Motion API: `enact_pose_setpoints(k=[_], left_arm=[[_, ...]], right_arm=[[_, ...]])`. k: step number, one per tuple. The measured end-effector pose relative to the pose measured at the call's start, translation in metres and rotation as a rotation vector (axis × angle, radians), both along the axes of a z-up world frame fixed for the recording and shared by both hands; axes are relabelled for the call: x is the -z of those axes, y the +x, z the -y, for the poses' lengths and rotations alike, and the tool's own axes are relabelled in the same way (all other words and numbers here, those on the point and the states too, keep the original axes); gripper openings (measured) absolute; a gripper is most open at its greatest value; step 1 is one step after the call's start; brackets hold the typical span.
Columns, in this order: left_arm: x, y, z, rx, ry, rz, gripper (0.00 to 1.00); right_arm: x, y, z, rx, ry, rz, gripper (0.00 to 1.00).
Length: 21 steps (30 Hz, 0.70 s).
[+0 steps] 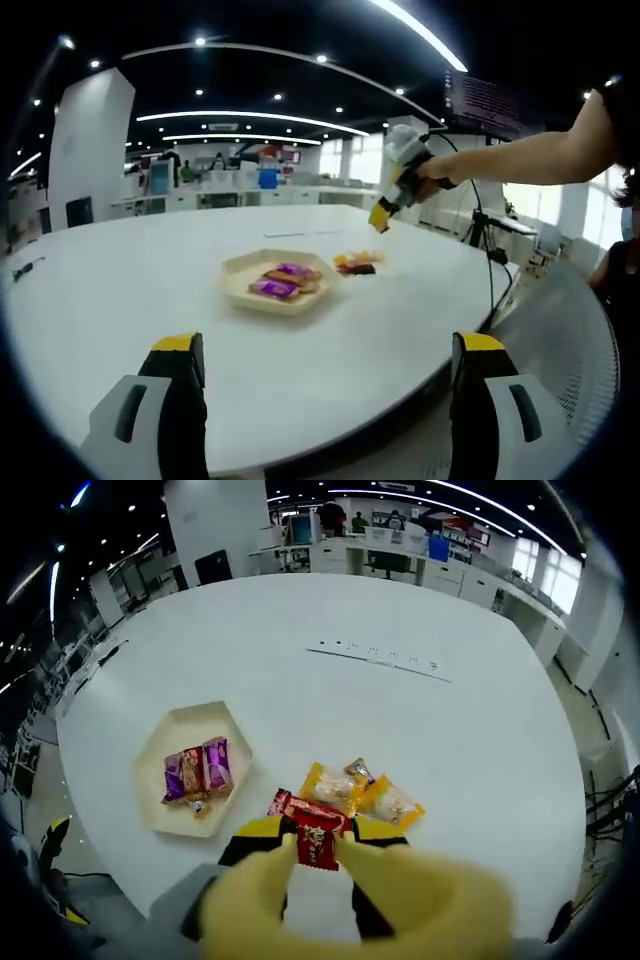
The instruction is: Place the target food into the container with the food tongs after gripping and lifting it, then release it inside without dropping or visibly crushing the food.
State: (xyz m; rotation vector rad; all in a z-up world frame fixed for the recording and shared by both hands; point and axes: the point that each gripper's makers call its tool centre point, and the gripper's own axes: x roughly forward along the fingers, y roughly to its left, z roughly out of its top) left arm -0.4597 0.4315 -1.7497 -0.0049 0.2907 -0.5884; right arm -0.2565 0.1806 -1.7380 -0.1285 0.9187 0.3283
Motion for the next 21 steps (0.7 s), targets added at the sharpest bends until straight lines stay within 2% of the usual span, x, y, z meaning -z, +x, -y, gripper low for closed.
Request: enact_pose_setpoints(k=[9, 17, 21], left_arm=[[0.002, 0.000, -0.001, 0.003, 0.004, -0.003, 0.99], [0.002, 0.001, -0.001, 0.004, -0.002, -0.007, 0.99], [0.003, 0.001, 0.000, 0.005, 0.000, -0.006, 0.99]], right_arm=[[0.003, 0.015, -0.049, -0.088, 0.013, -0.009, 0.24], [-0.004, 0.026, -0.101, -0.183, 0.021, 0.015, 0.24], [-0.007, 0.026, -0.126, -0.233, 0.028, 0.011, 0.24]])
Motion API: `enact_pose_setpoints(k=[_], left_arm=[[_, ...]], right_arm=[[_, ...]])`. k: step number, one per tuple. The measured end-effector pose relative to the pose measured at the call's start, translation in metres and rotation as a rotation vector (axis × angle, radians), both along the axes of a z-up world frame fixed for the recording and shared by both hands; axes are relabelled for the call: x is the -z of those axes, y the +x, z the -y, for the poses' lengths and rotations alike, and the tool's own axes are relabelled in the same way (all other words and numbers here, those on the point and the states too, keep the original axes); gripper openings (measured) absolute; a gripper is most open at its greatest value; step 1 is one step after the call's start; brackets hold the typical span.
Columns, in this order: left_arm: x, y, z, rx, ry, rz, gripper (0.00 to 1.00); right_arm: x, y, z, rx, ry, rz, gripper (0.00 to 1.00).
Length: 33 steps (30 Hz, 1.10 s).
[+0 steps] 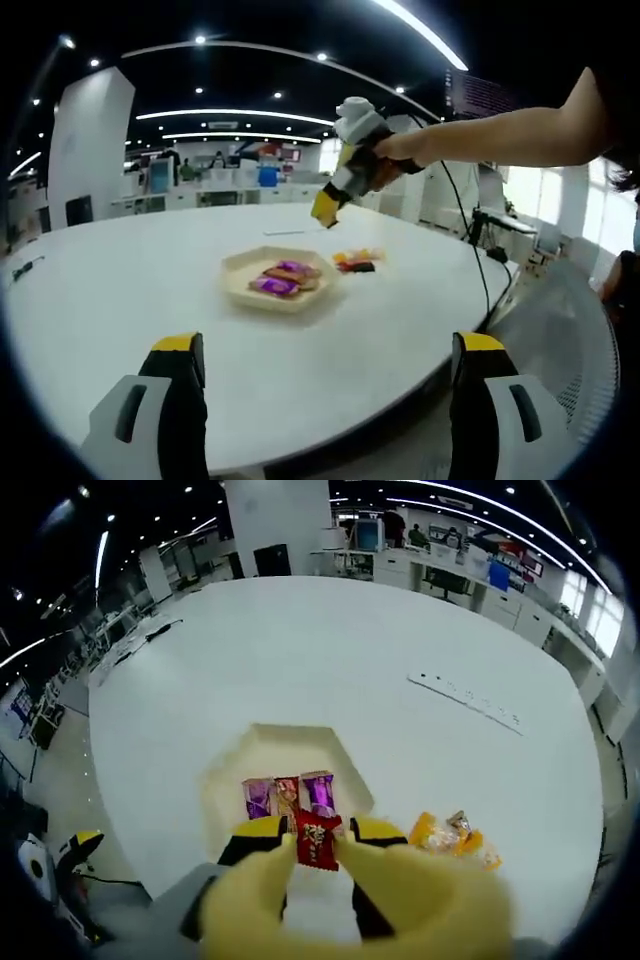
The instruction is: Place the target food into the container with the food tongs after gripping and lifting it, then release it inside without dropping or visibly crushing the food.
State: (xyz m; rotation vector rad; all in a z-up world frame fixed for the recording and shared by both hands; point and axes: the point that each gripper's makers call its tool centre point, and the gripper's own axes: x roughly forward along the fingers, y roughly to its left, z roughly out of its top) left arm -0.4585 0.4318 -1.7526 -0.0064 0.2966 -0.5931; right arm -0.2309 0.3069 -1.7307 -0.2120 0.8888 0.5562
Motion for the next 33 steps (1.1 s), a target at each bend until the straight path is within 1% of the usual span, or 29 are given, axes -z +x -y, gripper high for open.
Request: enact_pose_setpoints(k=[7, 10, 11, 17, 18, 20, 21, 26, 29, 33], left_arm=[[0.000, 0.000, 0.000, -0.001, -0.002, 0.002, 0.99], [-0.001, 0.000, -0.001, -0.006, -0.004, 0.006, 0.99], [-0.001, 0.001, -0.002, -0.008, -0.006, 0.008, 0.99], [-0.002, 0.001, -0.002, -0.010, -0.010, 0.011, 0.98], [-0.002, 0.001, -0.002, -0.010, -0.010, 0.011, 0.98], [-0.002, 0.001, -0.002, -0.012, -0.010, 0.011, 0.98], [-0.002, 0.001, -0.002, -0.013, -0.011, 0.011, 0.98], [-0.002, 0.002, -0.003, -0.017, -0.012, 0.012, 0.98], [-0.003, 0.002, -0.003, -0.020, -0.013, 0.015, 0.98], [-0.003, 0.002, -0.002, -0.020, -0.012, 0.018, 0.98]], right_arm=[[-0.002, 0.002, -0.024, -0.038, 0.004, 0.005, 0.24], [-0.002, 0.003, -0.031, -0.046, 0.004, 0.006, 0.24], [-0.001, 0.002, -0.037, -0.055, 0.004, 0.004, 0.24], [-0.002, 0.002, -0.057, -0.085, 0.011, 0.005, 0.24], [-0.003, 0.002, -0.061, -0.093, 0.011, 0.007, 0.24], [-0.004, 0.002, -0.067, -0.112, 0.018, 0.014, 0.28], [-0.005, 0.004, -0.068, -0.114, 0.019, 0.030, 0.28], [-0.004, 0.005, -0.062, -0.115, 0.010, 0.027, 0.29], [-0.005, 0.007, -0.053, -0.102, 0.011, 0.027, 0.29], [-0.010, 0.009, -0.033, -0.074, 0.012, 0.038, 0.29]])
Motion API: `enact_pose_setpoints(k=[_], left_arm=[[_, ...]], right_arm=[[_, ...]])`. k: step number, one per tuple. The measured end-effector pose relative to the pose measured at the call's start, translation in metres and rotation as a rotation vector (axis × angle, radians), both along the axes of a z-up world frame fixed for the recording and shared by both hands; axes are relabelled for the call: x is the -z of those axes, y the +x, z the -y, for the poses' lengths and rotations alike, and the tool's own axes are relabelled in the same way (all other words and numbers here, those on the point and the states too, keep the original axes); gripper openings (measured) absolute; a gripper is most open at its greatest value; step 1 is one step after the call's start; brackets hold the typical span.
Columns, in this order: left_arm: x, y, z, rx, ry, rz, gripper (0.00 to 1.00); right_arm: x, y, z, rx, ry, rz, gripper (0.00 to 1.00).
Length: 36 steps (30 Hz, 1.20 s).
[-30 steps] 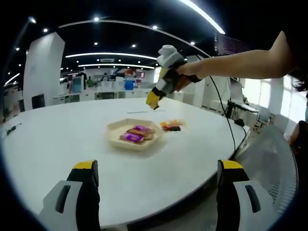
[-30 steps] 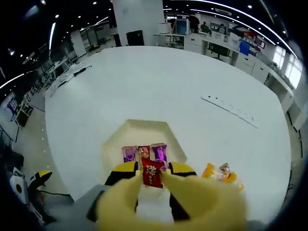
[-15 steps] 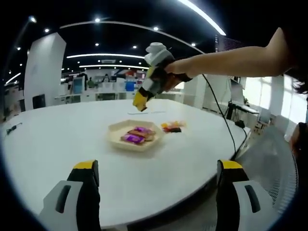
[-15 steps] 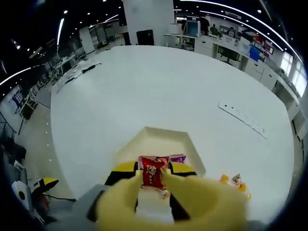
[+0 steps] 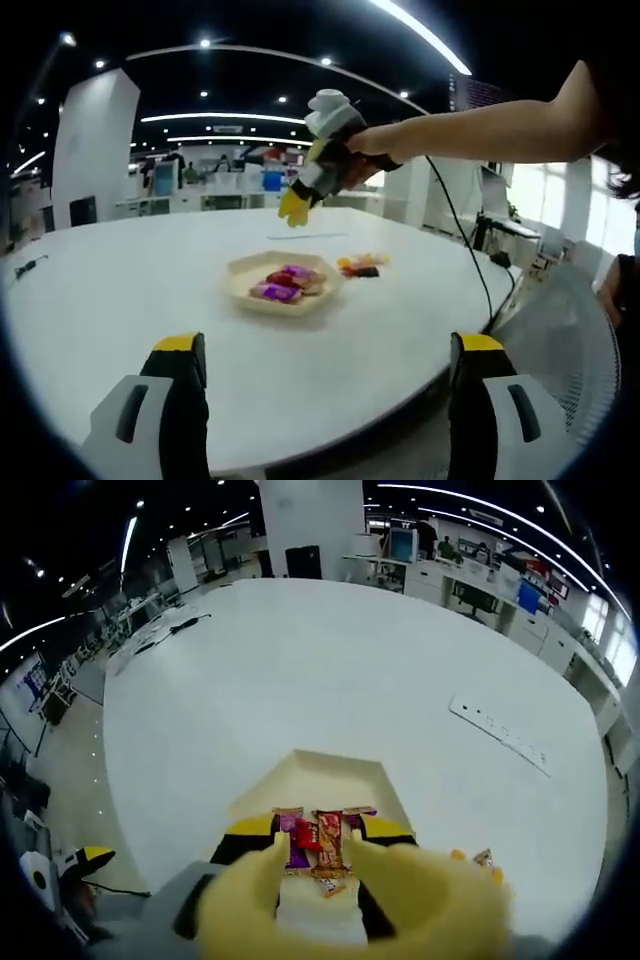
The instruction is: Place the target food into the container with the food tongs after gripping and lifting it, then release it inside without dropping or visibly crushing the food.
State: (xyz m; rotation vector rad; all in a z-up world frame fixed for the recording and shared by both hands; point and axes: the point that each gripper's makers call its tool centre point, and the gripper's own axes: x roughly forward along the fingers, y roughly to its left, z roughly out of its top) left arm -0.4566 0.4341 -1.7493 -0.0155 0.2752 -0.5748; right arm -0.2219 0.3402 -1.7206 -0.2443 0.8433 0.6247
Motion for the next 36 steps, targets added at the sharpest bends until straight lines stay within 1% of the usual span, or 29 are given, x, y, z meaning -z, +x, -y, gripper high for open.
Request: enact_pose_setpoints(k=[1, 3, 4, 7, 10, 14, 21, 26, 30, 33, 36], left_arm=[[0.000, 0.000, 0.000, 0.000, 0.001, 0.000, 0.98], [0.000, 0.000, 0.001, 0.000, 0.000, 0.000, 0.98], [0.000, 0.000, 0.001, 0.000, 0.001, 0.000, 0.98], [0.000, 0.000, 0.001, 0.002, 0.004, -0.001, 0.98], [0.000, 0.000, 0.001, 0.002, 0.005, -0.003, 0.98], [0.001, -0.001, 0.001, 0.003, 0.007, -0.006, 0.98], [0.001, -0.001, 0.002, 0.004, 0.010, -0.011, 0.97], [0.001, -0.001, 0.001, 0.001, 0.015, -0.011, 0.97], [-0.001, 0.000, -0.001, -0.015, 0.008, -0.007, 0.97], [0.000, 0.000, -0.001, -0.017, 0.010, -0.011, 0.97], [0.001, 0.000, -0.001, -0.013, 0.012, -0.014, 0.97]], right_arm=[[0.000, 0.001, 0.002, 0.004, 0.001, 0.002, 0.29], [0.000, 0.004, 0.018, 0.031, 0.003, 0.002, 0.29], [0.001, 0.004, 0.021, 0.035, 0.003, 0.000, 0.29], [0.005, 0.004, 0.043, 0.061, -0.008, 0.000, 0.30], [0.017, 0.001, 0.071, 0.097, -0.030, -0.015, 0.30], [0.029, -0.004, 0.102, 0.138, -0.040, -0.034, 0.30], [0.045, -0.011, 0.140, 0.182, -0.058, -0.052, 0.30], [0.061, -0.016, 0.155, 0.174, -0.085, -0.062, 0.30], [0.074, -0.019, 0.162, 0.158, -0.113, -0.062, 0.30], [0.082, -0.019, 0.164, 0.153, -0.123, -0.066, 0.30], [0.084, -0.015, 0.162, 0.141, -0.121, -0.052, 0.30]])
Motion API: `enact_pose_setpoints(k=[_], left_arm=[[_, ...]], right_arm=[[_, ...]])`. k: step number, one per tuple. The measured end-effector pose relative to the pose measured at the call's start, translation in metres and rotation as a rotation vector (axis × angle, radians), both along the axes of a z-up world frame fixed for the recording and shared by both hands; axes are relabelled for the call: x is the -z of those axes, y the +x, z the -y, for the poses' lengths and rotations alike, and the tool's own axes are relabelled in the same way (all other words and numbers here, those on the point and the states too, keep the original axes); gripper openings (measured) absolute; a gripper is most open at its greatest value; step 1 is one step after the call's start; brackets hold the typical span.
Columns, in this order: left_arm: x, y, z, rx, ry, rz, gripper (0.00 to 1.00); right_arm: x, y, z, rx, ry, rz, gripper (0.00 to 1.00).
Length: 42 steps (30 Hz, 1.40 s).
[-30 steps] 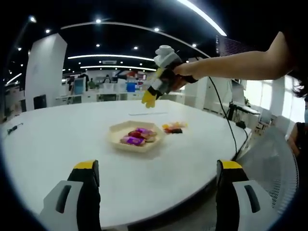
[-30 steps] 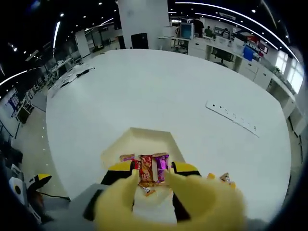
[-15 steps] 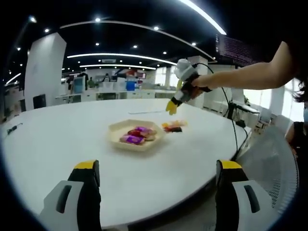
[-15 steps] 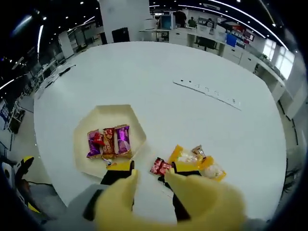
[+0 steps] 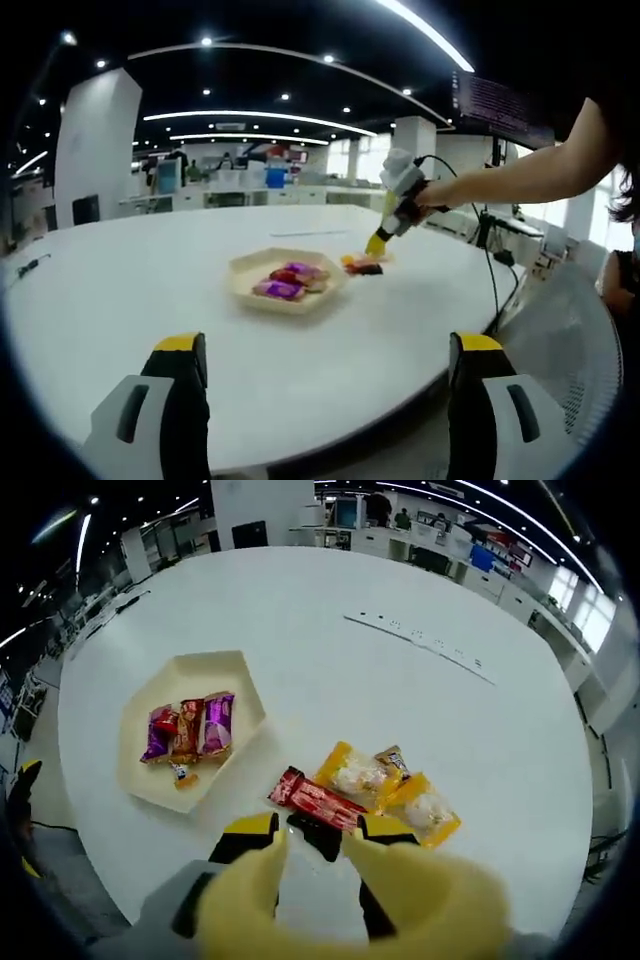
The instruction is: Place the target food into the container with the food tongs after gripping and lifting it, then release it inside without dropping or visibly crushing the food.
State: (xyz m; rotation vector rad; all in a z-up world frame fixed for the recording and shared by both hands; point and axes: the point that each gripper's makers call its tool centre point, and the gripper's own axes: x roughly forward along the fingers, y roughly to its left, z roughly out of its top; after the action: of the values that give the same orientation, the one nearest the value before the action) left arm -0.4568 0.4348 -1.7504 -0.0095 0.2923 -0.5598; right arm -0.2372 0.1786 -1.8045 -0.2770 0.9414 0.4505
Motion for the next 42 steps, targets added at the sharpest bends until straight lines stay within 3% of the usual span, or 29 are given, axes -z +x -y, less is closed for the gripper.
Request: enact_pose_setpoints(k=[5, 10, 19, 33, 37, 42], left_arm=[[0.001, 0.000, -0.001, -0.002, 0.001, -0.004, 0.97], [0.001, 0.000, -0.001, -0.006, 0.002, -0.009, 0.97], [0.002, 0.002, -0.003, -0.015, 0.000, -0.014, 0.97], [0.004, 0.003, -0.004, -0.025, -0.004, -0.031, 0.96], [0.004, 0.004, -0.003, -0.027, -0.004, -0.032, 0.96], [0.004, 0.005, -0.003, -0.028, -0.004, -0.034, 0.96]], right_arm=[[0.004, 0.011, -0.003, -0.058, -0.045, 0.029, 0.30], [0.013, 0.016, -0.004, -0.088, -0.069, 0.018, 0.30], [0.024, 0.024, -0.003, -0.223, -0.160, 0.022, 0.31], [0.026, 0.031, -0.011, -0.351, -0.097, 0.008, 0.32], [0.027, 0.033, -0.008, -0.340, -0.041, -0.009, 0.32], [0.027, 0.032, -0.010, -0.360, -0.028, -0.004, 0.32]])
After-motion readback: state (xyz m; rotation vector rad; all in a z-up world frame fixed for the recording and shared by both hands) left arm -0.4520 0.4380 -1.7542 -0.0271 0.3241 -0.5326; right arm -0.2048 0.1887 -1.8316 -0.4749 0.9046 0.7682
